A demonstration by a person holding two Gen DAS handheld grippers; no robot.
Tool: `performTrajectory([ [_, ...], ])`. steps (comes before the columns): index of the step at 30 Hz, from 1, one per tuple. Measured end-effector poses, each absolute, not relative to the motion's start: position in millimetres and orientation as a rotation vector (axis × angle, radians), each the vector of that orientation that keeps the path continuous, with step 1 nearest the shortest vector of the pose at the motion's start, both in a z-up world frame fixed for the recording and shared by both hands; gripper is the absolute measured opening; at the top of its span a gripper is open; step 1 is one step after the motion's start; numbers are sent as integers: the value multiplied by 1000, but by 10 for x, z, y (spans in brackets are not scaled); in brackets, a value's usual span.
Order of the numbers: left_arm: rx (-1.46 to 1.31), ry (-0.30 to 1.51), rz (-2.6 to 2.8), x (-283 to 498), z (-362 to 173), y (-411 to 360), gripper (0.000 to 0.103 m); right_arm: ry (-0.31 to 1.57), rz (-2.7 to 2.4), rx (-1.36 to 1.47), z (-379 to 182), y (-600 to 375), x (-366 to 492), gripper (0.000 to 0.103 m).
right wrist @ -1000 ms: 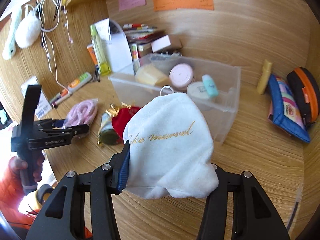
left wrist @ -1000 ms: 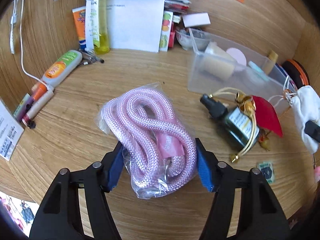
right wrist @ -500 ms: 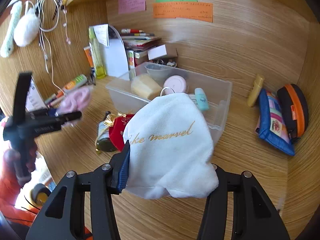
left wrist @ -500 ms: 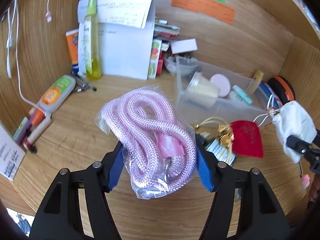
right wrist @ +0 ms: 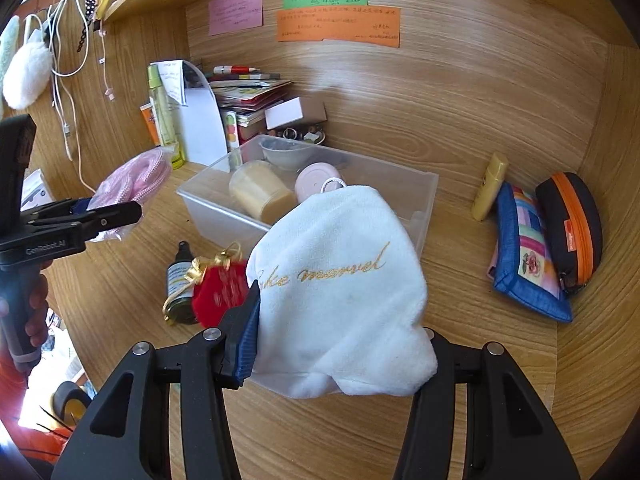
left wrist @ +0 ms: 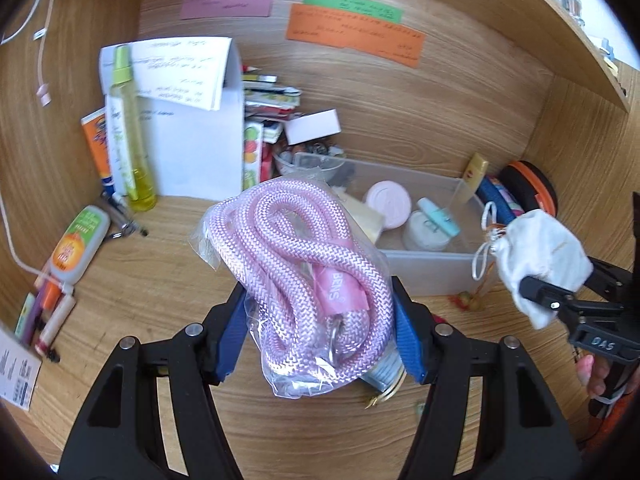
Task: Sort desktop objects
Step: 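Carry the bagged rope with left while right carries white pouch over clear box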
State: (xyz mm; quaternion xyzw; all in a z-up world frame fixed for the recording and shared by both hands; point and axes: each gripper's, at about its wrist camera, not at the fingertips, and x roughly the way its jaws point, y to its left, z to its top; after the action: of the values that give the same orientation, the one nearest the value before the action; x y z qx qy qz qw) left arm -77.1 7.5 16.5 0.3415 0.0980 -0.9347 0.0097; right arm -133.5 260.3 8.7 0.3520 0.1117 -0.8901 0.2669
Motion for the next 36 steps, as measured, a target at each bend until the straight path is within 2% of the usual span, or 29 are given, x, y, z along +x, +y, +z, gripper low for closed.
performTrajectory([
  [14, 1128, 243, -2980, -1159, 245, 298, 64, 288, -2376, 991, 31, 2551, -1731, 47],
  [23, 1196, 270, -2972, -1446, 134, 329, 64, 280, -2338, 1026, -15, 2491, -1928, 47],
  [36, 1254, 200, -2985, -1765, 38, 465, 64, 220, -2298, 1071, -68, 2444, -2133, 48],
])
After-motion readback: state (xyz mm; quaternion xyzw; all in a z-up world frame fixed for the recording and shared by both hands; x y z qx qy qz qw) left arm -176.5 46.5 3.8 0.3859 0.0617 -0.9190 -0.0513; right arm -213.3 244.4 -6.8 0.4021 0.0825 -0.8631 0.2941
